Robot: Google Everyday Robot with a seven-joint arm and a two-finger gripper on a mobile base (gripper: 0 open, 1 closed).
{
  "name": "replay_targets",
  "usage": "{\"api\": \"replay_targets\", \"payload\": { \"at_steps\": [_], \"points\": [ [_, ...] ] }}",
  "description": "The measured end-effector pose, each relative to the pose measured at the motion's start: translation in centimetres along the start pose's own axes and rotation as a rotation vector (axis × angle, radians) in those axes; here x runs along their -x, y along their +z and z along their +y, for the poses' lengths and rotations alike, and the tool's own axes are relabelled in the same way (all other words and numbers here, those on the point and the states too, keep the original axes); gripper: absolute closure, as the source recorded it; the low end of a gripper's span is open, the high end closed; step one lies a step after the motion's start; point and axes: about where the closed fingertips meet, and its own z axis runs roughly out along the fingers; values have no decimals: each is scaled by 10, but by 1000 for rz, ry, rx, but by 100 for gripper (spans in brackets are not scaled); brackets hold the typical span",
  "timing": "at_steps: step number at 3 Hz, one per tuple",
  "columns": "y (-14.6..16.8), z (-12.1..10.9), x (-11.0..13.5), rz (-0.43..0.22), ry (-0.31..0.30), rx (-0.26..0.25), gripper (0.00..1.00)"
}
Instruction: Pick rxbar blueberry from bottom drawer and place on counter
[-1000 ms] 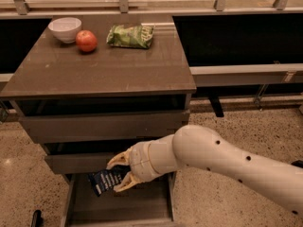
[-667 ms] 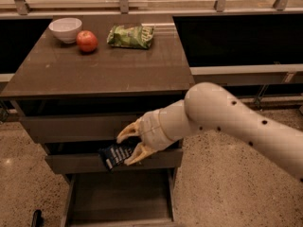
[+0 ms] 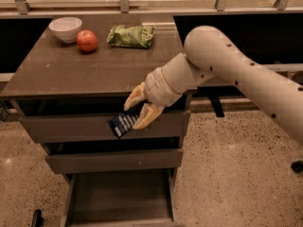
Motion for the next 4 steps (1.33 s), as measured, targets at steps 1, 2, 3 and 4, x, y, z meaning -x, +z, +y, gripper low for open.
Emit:
{"api": "replay_targets", "payload": {
  "at_steps": [1, 2, 3, 4],
  "points": [
    [-34, -50, -6, 17, 23, -31, 100],
    [-82, -103, -15, 4, 107, -183, 100],
    [-124, -149, -39, -12, 268, -392, 100],
    [-134, -178, -71, -9, 452, -472, 100]
  ]
}}
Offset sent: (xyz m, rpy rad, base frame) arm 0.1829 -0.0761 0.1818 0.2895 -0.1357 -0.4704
